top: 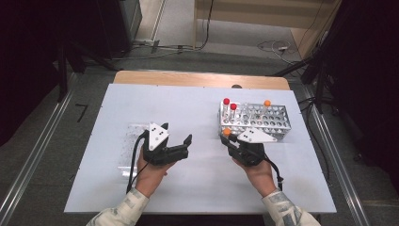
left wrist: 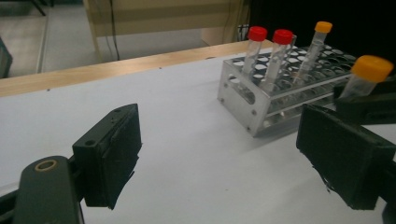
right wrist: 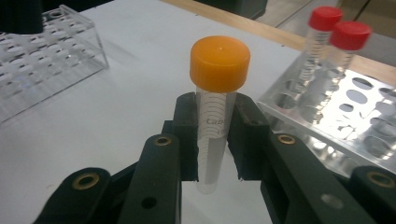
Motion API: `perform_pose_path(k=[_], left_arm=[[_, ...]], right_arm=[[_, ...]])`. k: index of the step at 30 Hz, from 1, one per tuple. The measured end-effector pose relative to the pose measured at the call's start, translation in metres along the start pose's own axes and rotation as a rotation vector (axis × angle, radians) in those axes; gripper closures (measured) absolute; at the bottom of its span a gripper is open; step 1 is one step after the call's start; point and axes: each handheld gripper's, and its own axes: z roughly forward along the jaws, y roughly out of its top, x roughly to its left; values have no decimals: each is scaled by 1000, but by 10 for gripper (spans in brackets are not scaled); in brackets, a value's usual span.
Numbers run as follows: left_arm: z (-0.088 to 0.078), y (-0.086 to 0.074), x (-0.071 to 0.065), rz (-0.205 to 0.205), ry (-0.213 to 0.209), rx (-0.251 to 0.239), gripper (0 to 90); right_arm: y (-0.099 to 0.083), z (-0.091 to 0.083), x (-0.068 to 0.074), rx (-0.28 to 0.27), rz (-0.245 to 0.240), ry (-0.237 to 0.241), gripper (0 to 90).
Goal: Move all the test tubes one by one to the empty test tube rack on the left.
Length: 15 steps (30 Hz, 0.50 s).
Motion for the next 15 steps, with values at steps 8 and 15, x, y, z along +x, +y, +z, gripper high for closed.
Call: perform_pose_path(k=[8, 15], left_arm=[[4, 5, -22, 28, -81, 3, 167], [3, 8, -37, 64, -144, 2, 278]], right_arm=[[2, 16, 24, 16, -33, 66, 718], [3, 24, 42, 26, -57, 121, 718]])
